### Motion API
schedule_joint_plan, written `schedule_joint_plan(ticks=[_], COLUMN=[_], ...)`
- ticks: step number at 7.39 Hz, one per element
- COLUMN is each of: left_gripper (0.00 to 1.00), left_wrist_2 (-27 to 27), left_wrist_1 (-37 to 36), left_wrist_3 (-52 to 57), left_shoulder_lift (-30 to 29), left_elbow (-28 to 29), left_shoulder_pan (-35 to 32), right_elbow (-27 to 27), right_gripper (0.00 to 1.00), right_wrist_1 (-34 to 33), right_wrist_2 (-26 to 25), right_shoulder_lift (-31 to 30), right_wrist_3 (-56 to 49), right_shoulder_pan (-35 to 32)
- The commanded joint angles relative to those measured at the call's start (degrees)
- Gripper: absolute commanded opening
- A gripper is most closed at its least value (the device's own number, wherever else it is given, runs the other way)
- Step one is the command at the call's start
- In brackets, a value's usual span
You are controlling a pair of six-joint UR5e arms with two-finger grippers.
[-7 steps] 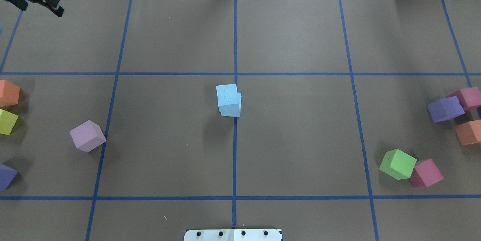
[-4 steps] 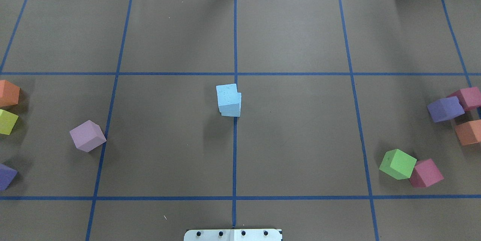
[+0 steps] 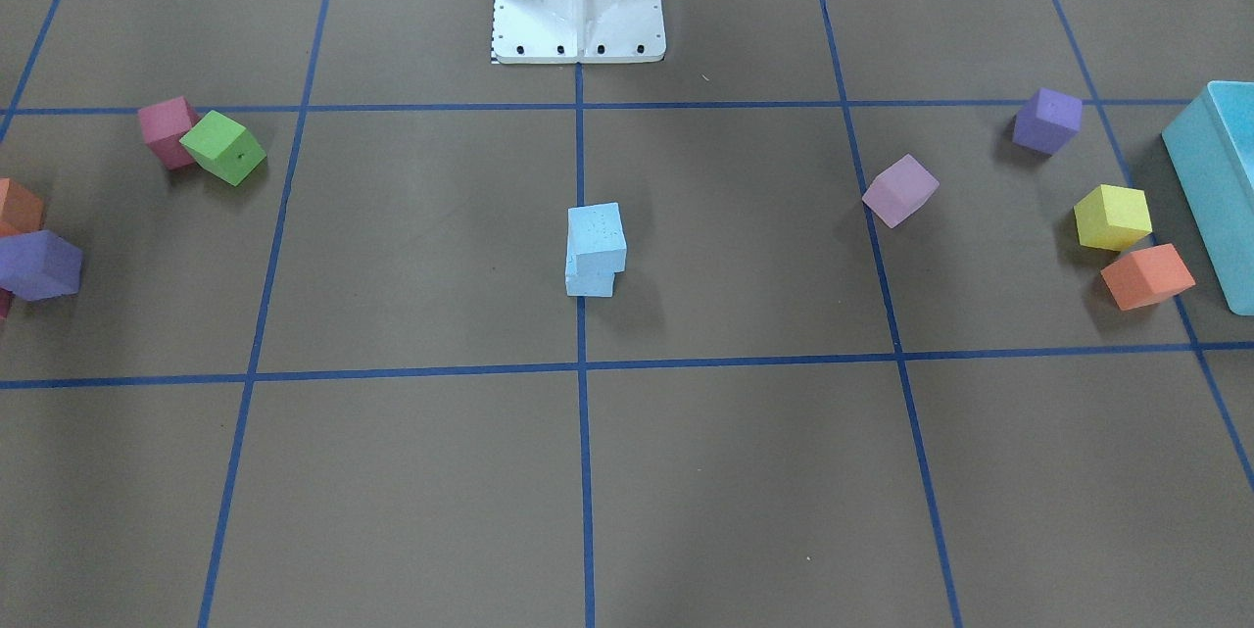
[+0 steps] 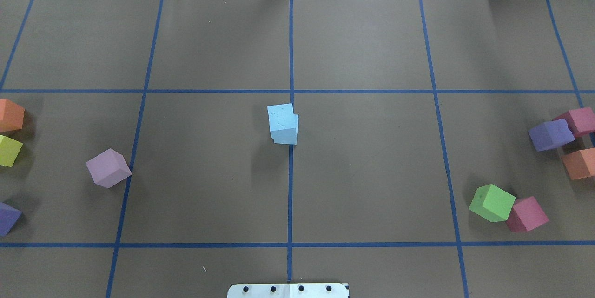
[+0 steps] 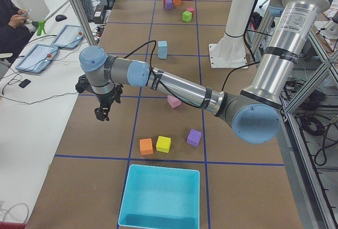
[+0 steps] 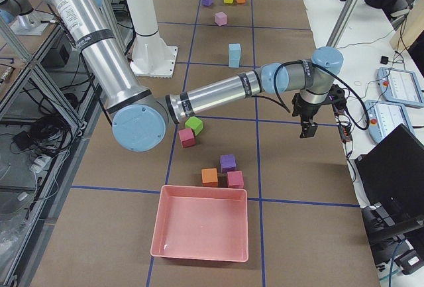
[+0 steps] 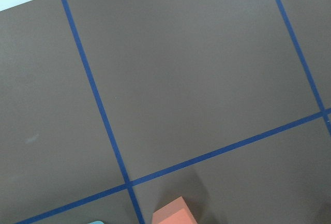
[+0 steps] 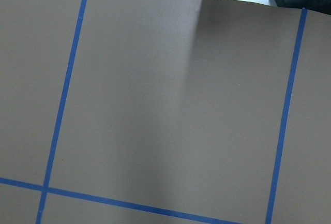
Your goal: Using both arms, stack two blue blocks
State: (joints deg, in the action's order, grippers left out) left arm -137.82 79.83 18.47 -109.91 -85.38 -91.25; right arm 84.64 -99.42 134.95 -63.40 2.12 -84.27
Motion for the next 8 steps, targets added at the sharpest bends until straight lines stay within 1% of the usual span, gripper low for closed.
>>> schedule_joint_plan(ticks=[1, 2, 3, 4, 5, 6, 7, 8], left_gripper=[0.98, 0.98, 0.98, 0.98, 0.98, 0.98, 0.98, 0.98], left_wrist_2=[0.0, 0.0, 0.0, 0.0, 0.0, 0.0, -0.1, -0.1], left_wrist_1=[2.5, 2.9, 2.3, 2.0, 2.8, 5.6, 10.3, 12.4], left_wrist_3=[2.6, 2.7, 2.7, 2.4, 2.5, 2.4, 1.8, -1.0], left_shoulder_lift=[1.1, 1.1, 1.1, 1.3, 2.9, 5.7, 9.8, 11.9], left_elbow=[2.7, 2.9, 3.3, 4.9, 7.1, 6.8, 5.4, 2.5], left_shoulder_pan=[-2.1, -2.4, -3.7, -3.9, -3.9, -4.0, -4.0, -4.0], right_elbow=[13.2, 18.7, 19.6, 19.0, 18.6, 18.7, 18.8, 18.9], right_gripper=[1.0, 1.0, 1.0, 1.0, 1.0, 1.0, 1.0, 1.0], right_wrist_1=[-1.1, -3.2, -5.8, -6.0, -6.0, -5.7, -5.6, -5.6], right_wrist_2=[0.1, 0.2, 0.9, 2.8, 2.3, 2.1, 2.2, 2.1], right_shoulder_lift=[-9.9, -12.9, -13.7, -14.7, -14.0, -13.5, -13.5, -13.4], right_wrist_3=[2.5, 4.5, 4.8, 4.7, 4.7, 4.7, 4.7, 4.7], right_shoulder_pan=[0.0, 0.0, 0.0, 0.0, 0.1, 0.1, 0.1, 0.1])
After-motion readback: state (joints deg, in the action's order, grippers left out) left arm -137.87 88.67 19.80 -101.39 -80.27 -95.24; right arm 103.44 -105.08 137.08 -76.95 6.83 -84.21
